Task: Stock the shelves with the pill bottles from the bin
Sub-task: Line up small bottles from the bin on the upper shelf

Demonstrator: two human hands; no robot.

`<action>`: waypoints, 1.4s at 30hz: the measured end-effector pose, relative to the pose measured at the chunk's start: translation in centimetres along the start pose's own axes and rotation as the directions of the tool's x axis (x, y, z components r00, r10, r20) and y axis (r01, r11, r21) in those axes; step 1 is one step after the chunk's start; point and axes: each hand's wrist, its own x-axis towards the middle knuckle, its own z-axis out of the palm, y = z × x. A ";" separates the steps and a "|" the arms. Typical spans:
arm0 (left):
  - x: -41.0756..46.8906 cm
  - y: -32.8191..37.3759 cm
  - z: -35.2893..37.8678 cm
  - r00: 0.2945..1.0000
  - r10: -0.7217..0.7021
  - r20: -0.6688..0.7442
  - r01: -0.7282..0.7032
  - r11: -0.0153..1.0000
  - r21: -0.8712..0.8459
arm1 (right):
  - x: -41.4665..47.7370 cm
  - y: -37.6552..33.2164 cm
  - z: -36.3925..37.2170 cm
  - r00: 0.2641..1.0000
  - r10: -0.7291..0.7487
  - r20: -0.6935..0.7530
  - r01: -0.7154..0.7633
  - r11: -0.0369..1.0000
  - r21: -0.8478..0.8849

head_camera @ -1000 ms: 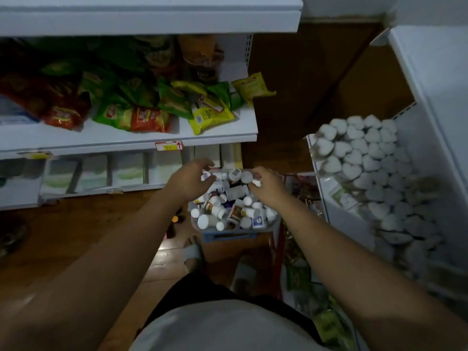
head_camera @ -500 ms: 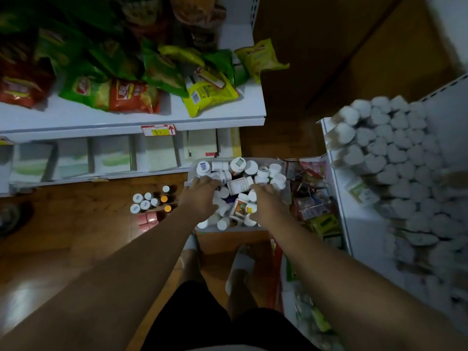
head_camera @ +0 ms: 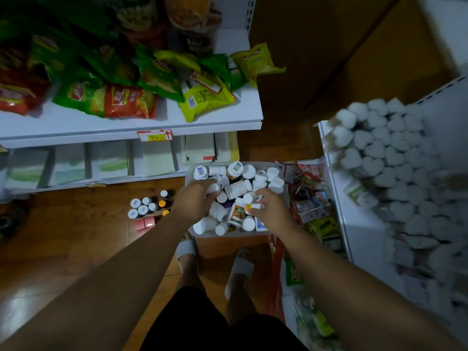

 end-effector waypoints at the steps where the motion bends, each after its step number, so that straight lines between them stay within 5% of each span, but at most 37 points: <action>1: -0.1 0.2 -0.3 1.000 -0.001 -0.020 0.000 0.998 -0.060 | -0.4 -0.2 -0.4 1.000 0.011 -0.024 -0.009 0.998 0.055; 4: -0.4 2.1 -2.5 0.998 -0.059 -0.037 0.038 0.909 -0.416 | -2.1 -1.9 -2.0 0.990 -0.003 -0.141 0.031 0.980 0.195; 8: -1.2 7.3 -8.1 0.993 -0.120 0.018 0.078 0.517 -0.852 | -4.8 -7.7 -5.6 0.983 -0.039 -0.180 0.121 0.874 0.471; 12: -2.2 13.8 -15.6 0.998 -0.029 -0.055 -0.044 0.276 -0.960 | -7.5 -16.2 -10.3 0.937 -0.205 -0.281 0.336 0.747 0.574; 17: -4.1 21.1 -24.6 0.958 0.094 -0.271 -0.284 0.181 -0.942 | -11.7 -25.9 -15.6 0.827 -0.403 -0.392 0.561 0.546 0.623; 25: -7.2 26.3 -33.2 0.908 0.116 -0.403 -0.419 0.240 -0.875 | -16.7 -34.2 -19.6 0.695 -0.545 -0.468 0.710 0.422 0.563; 33: -6.5 24.3 -39.4 0.844 0.060 -0.533 -0.519 0.344 -0.783 | -14.8 -42.3 -19.3 0.610 -0.624 -0.488 0.792 0.490 0.364; 42: -2.7 16.0 -45.8 0.757 0.003 -0.653 -0.458 0.716 -0.527 | -1.6 -55.6 -13.7 0.688 -0.634 -0.354 0.713 0.681 0.166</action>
